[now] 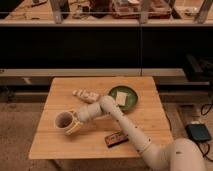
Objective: Pick up the ceramic cup
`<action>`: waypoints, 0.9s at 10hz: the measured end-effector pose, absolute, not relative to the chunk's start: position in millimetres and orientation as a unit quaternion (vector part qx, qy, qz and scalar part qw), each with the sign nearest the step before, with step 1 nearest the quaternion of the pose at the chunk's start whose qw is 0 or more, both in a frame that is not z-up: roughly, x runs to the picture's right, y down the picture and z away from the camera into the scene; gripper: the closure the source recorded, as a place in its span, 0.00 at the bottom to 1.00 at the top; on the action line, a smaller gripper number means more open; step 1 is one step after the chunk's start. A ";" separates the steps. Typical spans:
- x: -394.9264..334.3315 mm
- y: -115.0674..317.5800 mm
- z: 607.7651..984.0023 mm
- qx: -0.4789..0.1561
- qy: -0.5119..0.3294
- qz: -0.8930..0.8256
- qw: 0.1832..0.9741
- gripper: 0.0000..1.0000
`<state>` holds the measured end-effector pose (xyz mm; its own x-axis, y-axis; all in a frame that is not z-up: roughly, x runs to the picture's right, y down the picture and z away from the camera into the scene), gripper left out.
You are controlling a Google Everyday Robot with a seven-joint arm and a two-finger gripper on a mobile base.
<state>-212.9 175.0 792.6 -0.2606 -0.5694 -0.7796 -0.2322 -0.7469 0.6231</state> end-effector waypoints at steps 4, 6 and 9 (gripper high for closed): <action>-208.5 159.4 782.4 0.613 -0.321 -0.712 0.120 0.93; -203.7 140.7 764.7 0.630 -0.302 -0.706 0.118 1.00; -197.1 120.6 741.9 0.638 -0.302 -0.698 0.119 1.00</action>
